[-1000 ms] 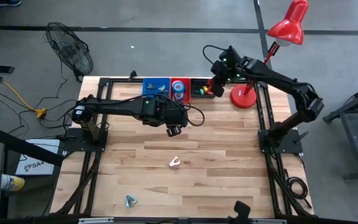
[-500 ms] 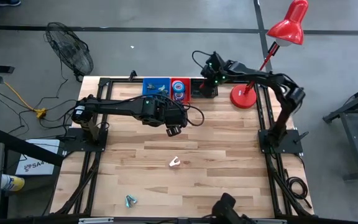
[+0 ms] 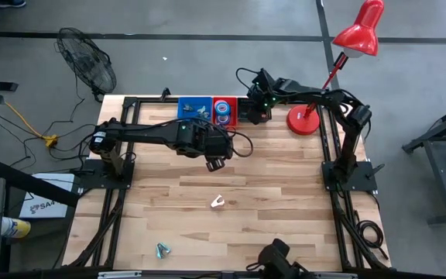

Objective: Pick and place Stapler, Stapler remover, tape
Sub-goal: Put the red stapler into the black basket, then put the blue staple remover into the blue basket

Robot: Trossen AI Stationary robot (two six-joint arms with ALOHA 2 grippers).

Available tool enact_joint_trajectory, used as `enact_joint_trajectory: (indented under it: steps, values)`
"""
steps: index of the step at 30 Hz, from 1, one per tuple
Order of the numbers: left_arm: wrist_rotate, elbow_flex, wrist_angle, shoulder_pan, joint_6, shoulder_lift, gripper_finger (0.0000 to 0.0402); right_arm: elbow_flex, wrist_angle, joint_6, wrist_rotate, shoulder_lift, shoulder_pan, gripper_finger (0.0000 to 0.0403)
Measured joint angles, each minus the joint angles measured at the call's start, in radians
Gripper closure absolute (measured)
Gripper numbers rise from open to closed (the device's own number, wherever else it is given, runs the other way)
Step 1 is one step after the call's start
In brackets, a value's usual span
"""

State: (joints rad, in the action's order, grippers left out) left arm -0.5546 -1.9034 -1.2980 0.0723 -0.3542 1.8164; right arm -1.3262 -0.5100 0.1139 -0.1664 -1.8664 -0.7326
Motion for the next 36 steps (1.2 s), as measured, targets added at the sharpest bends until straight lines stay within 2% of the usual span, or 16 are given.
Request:
enact_joint_trajectory:
  steps: [8,15,22,30,36]
  values:
    - [0.046,0.000,-0.026,0.000,-0.022,0.000,0.0176,0.000,0.007,-0.002,0.004,0.000,0.000,0.0315]
    - [0.079,0.000,-0.087,0.003,-0.066,0.000,0.0176,0.000,0.015,-0.028,0.066,0.000,0.000,0.0297]
    - [0.098,0.000,-0.161,0.034,-0.123,0.000,0.0176,0.000,0.015,-0.035,0.057,0.000,0.000,0.0250]
    - [0.131,0.000,-0.274,0.097,-0.318,0.000,0.0176,0.000,-0.021,-0.054,0.025,0.007,-0.002,0.0180]
    - [0.203,0.000,-0.273,0.149,-0.452,0.001,0.0177,0.000,-0.083,-0.033,0.024,0.027,-0.002,0.0160]
